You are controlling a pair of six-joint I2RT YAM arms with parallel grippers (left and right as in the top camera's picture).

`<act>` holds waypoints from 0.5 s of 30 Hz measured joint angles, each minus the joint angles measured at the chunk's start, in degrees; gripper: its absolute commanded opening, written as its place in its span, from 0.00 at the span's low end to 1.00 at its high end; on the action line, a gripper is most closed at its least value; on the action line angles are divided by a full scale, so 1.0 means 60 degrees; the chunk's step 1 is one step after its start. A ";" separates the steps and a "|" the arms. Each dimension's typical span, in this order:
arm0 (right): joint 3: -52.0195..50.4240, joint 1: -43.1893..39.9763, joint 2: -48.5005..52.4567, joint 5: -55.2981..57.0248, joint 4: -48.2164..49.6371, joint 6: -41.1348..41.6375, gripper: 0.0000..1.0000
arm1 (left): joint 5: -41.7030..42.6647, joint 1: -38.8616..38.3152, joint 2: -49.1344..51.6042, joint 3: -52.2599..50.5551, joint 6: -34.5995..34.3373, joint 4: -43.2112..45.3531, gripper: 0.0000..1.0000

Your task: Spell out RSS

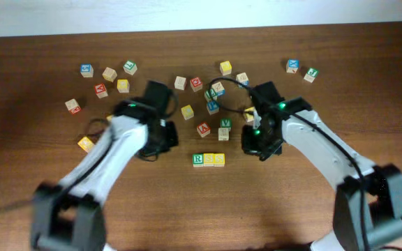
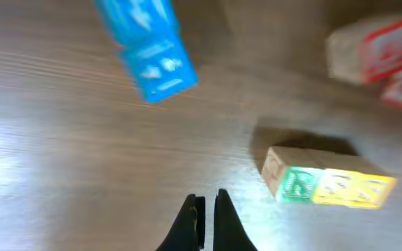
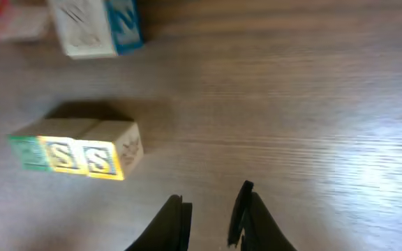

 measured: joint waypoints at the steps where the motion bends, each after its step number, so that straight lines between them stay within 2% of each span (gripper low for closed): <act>1: -0.0076 0.0000 0.0226 -0.0084 0.0153 0.0004 0.14 | 0.0076 -0.0197 0.0423 -0.0029 0.0000 0.0142 0.00; 3: -0.0124 0.0004 0.0820 -0.0255 0.0408 0.0004 0.14 | 0.0291 -0.0656 0.1275 -0.0091 -0.0011 0.0488 0.00; 7: -0.0127 0.0098 0.1552 -0.0557 0.0889 0.0138 0.14 | 0.0561 -0.0747 0.1752 -0.0102 -0.0011 0.0783 0.00; 15: -0.0131 0.0565 0.1596 -0.1071 0.1661 0.0229 0.14 | 0.1406 -0.0765 0.2113 -0.0102 -0.0015 0.1009 0.00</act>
